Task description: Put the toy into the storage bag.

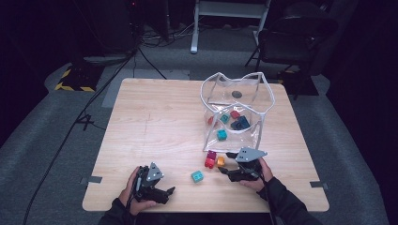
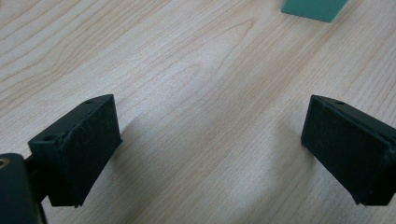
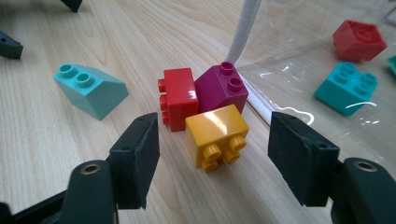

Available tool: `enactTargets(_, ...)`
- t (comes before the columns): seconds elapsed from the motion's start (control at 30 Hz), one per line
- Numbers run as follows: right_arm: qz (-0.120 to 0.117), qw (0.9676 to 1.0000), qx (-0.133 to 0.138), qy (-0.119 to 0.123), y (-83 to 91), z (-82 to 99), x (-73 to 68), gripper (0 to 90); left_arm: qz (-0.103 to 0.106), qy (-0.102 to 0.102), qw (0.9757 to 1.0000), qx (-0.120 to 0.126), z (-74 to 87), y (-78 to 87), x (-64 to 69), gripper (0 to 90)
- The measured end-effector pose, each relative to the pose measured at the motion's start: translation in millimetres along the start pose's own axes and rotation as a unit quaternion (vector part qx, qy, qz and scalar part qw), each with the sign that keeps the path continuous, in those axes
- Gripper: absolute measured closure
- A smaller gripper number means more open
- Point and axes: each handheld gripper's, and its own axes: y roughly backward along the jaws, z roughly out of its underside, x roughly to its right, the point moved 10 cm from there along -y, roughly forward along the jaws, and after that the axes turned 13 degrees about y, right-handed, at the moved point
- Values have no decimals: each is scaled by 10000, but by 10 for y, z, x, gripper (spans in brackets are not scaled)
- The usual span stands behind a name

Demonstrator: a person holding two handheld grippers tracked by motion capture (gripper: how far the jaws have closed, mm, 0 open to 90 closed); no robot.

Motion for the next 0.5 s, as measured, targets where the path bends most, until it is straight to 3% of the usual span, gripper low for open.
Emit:
enactTargets(0.1, 89, 9999, -73, -23, -68, 14, 37, 349, 2, 6, 10000, -3, 1, 0, 1, 48)
enactTargets(0.3, -33, 9997, -180, -137, -167, 65, 16, 350, 1, 6, 10000, -5, 1, 0, 1, 48)
enactTargets(0.5, 16, 9995, -302, 22, -226, 95, -29, 423, 4, 7, 10000, 5, 1, -1, 2, 48)
